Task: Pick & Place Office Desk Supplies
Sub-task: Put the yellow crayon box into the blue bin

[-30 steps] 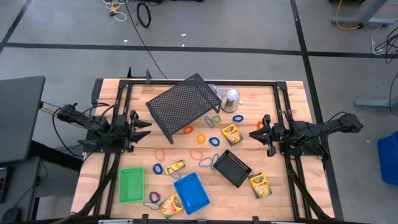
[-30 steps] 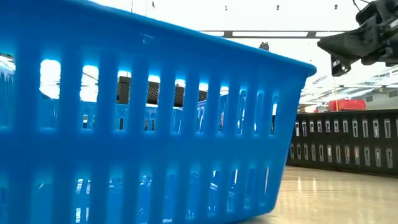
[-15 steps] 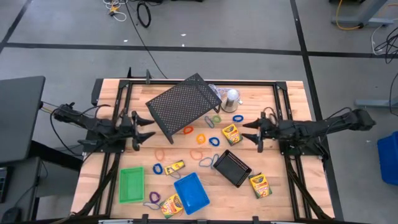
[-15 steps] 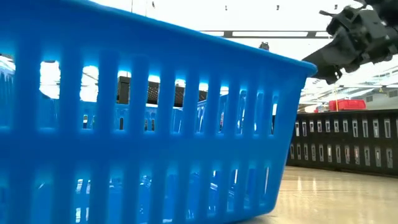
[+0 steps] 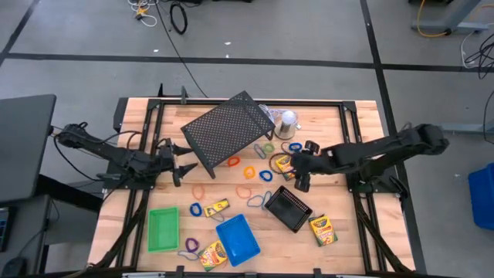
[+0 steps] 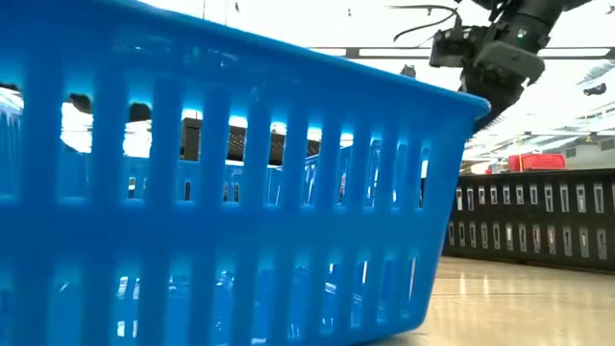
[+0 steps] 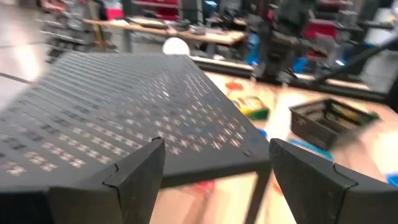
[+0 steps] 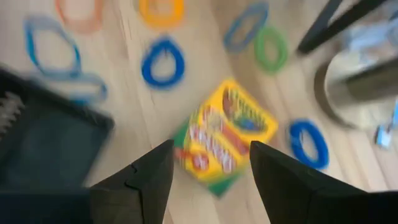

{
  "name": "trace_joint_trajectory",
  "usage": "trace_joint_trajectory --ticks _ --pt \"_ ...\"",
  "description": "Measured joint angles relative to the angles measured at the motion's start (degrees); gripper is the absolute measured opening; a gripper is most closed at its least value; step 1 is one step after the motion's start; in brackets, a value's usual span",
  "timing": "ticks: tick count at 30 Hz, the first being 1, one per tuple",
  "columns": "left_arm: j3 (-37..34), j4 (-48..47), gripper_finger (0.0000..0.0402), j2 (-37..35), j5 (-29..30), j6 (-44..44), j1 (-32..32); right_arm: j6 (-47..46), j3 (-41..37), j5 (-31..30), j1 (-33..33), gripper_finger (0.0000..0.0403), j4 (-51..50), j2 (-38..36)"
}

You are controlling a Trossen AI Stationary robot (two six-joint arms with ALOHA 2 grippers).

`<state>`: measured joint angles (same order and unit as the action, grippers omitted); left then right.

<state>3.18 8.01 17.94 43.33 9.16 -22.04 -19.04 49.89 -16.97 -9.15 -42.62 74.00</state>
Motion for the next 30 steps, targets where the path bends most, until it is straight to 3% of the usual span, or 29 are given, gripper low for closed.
trace_joint_trajectory --ticks 12,22,30 --pt "0.0 3.69 0.0292 0.21 -8.39 1.08 -0.09 0.82 3.71 9.95 3.92 0.0218 -3.84 5.2" --pt "0.0 3.79 0.0292 0.21 -8.5 3.05 -0.09 2.79 3.71 12.96 14.15 0.0218 -5.4 5.2" --pt "0.0 3.92 0.0292 0.21 -9.84 3.46 -0.09 5.97 1.84 17.25 16.54 0.0218 0.37 7.65"
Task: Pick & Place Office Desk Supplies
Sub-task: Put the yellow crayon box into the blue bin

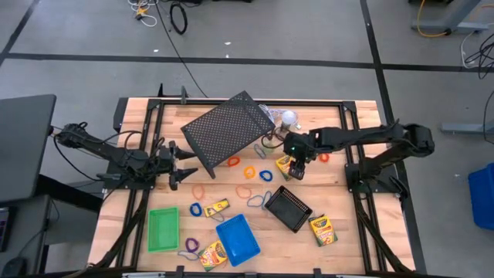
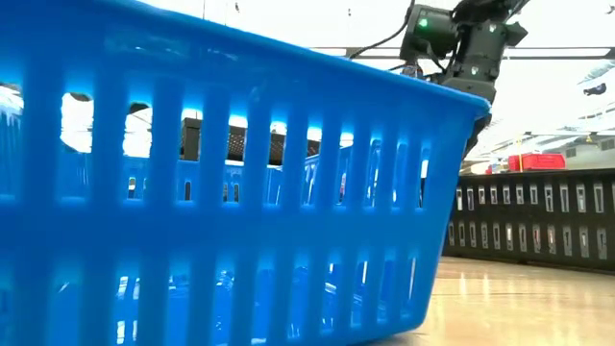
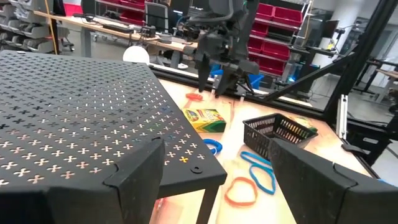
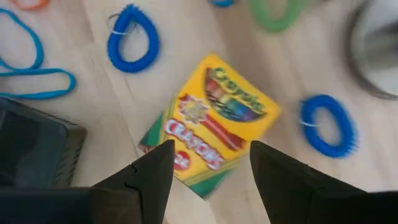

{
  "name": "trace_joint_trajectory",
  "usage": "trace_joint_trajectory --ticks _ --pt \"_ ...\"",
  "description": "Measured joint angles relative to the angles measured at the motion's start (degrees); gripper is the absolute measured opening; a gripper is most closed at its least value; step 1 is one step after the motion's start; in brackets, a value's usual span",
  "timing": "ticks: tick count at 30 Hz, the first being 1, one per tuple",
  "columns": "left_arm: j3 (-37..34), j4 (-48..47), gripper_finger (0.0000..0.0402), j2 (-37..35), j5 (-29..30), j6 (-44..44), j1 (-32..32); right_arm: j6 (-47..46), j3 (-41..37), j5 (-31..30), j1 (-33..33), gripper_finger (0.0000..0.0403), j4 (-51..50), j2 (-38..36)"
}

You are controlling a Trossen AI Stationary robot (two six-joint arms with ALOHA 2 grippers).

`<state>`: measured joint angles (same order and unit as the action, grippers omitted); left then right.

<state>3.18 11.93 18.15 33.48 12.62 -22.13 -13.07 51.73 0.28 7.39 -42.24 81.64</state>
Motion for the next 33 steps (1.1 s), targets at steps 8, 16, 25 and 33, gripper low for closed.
trace_joint_trajectory --ticks 8,16,25,33 --pt "0.0 2.88 0.0292 0.0 -1.26 -3.32 -0.02 -1.58 -2.95 -1.58 0.02 0.0218 2.84 3.57" --pt "0.0 3.19 0.0292 -0.01 -2.04 -3.89 -0.02 -2.56 -3.22 -1.65 2.41 0.0218 0.97 3.54" --pt "0.0 3.23 0.0292 0.0 -2.57 -3.78 -0.02 -1.6 -7.09 6.07 5.85 0.0217 8.09 3.54" --pt "0.0 3.27 0.0292 0.0 -2.54 -3.44 -0.02 -1.65 -9.23 8.69 6.06 0.0217 11.94 3.5"
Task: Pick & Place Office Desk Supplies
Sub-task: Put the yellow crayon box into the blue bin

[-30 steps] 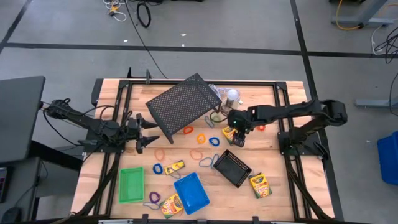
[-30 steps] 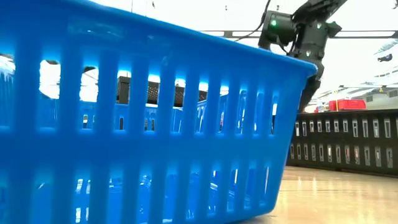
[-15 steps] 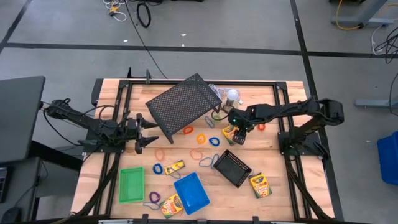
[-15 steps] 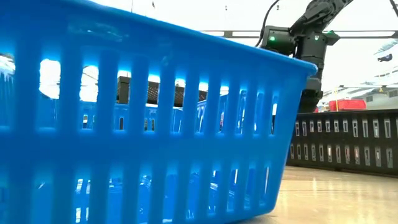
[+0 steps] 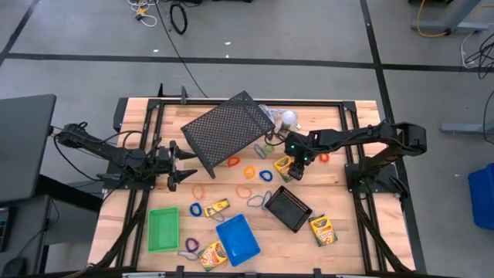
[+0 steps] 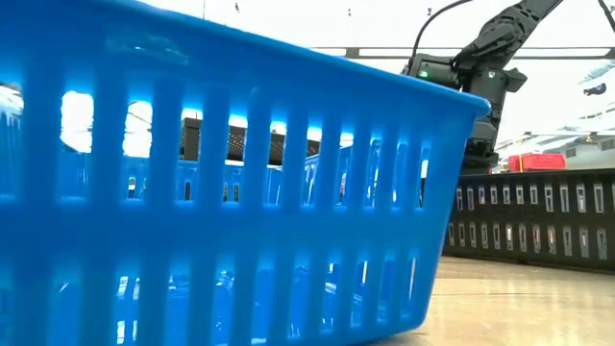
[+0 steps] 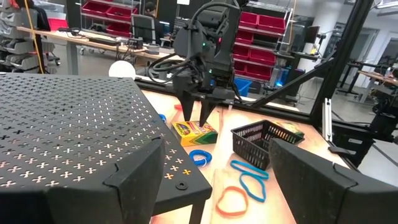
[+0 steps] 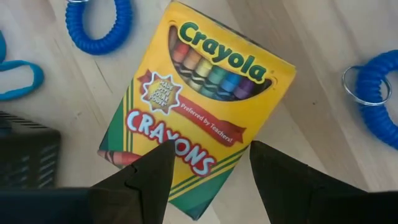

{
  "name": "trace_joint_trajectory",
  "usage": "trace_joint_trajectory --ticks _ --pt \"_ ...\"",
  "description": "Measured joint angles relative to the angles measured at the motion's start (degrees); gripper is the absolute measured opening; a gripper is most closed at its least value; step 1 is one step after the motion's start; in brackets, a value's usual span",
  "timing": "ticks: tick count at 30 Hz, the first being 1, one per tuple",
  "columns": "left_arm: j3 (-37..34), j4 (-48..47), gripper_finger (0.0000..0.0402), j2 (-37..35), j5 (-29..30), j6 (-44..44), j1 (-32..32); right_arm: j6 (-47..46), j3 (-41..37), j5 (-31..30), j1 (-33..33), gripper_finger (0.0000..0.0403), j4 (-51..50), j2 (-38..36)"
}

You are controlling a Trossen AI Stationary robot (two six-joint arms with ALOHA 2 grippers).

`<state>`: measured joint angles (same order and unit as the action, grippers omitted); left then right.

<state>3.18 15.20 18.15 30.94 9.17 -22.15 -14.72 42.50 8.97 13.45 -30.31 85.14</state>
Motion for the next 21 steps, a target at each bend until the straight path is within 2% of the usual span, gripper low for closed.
trace_joint_trajectory --ticks 4,8,13,18,21 --pt "0.0 0.02 0.0292 0.0 0.02 0.06 0.0 -0.65 -0.64 0.1 -0.02 0.0214 3.51 0.0" --pt "0.0 0.02 0.0292 -0.01 0.06 0.06 0.0 -0.9 -0.89 0.7 -0.01 0.0188 5.28 0.82" --pt "0.0 0.02 0.0292 -0.02 0.08 0.06 0.0 -0.91 -0.67 2.07 -0.07 0.0121 6.74 2.75" --pt "0.0 -0.12 0.0292 -0.01 0.09 0.05 0.0 -0.99 -0.67 2.59 -0.08 0.0025 7.68 3.21" --pt "0.0 -0.32 0.0292 0.0 0.09 0.04 0.0 -0.03 -0.7 2.34 -0.39 0.0009 7.65 3.21"
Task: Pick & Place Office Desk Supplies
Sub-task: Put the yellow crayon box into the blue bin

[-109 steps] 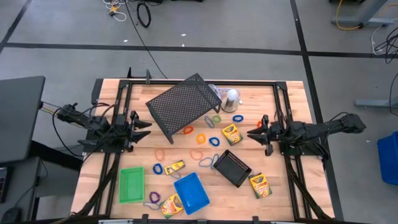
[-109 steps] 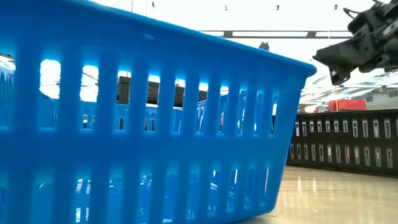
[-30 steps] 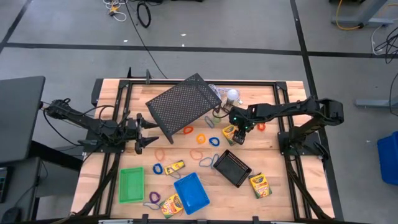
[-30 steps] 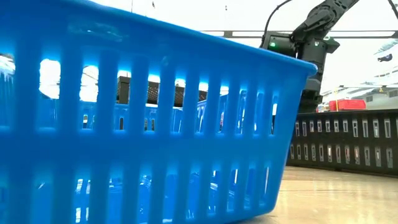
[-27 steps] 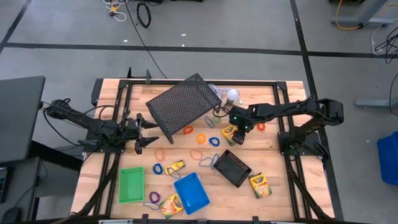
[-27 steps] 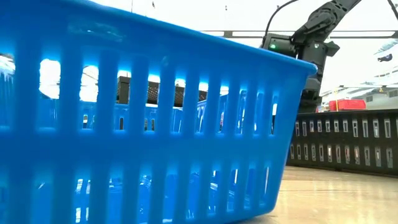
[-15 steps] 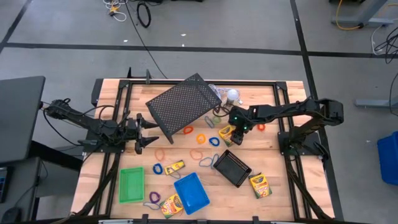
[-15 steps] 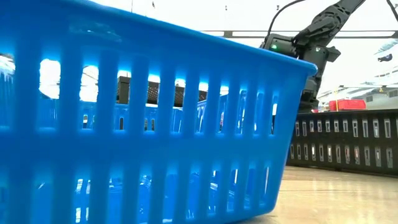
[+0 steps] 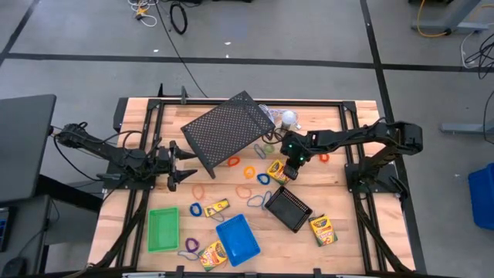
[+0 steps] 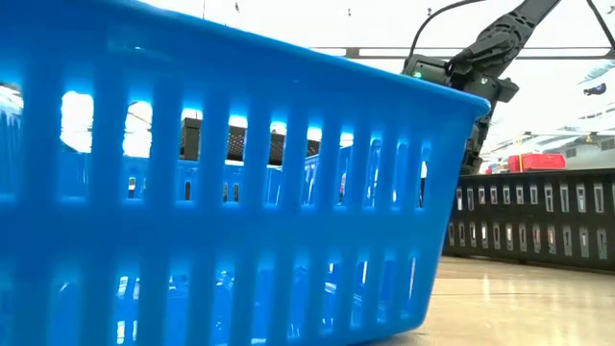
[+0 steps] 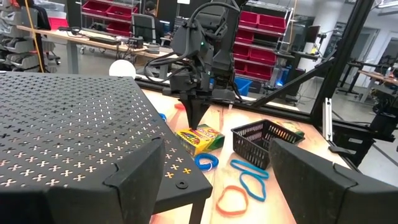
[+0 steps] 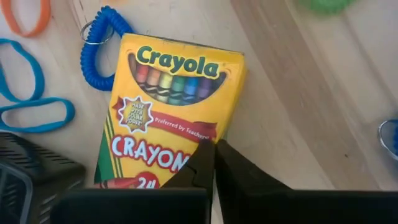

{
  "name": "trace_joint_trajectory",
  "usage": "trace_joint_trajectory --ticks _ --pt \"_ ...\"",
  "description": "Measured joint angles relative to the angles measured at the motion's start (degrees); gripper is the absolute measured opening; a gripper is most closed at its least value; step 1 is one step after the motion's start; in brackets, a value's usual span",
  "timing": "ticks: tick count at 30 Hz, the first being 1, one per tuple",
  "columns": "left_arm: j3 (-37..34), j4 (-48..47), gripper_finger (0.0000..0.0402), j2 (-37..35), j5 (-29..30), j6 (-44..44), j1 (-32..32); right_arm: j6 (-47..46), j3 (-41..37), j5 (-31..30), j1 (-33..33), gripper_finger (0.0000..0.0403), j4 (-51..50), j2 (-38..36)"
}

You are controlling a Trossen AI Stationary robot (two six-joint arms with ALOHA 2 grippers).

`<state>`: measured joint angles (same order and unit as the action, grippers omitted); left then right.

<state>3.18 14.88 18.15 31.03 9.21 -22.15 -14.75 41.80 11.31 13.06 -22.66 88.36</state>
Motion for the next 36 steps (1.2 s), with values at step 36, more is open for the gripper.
trace_joint_trajectory --ticks 36 --pt "0.0 -1.43 0.0292 0.0 0.0 -0.02 0.0 2.17 -0.3 -9.66 -12.52 0.0 10.12 -2.56"
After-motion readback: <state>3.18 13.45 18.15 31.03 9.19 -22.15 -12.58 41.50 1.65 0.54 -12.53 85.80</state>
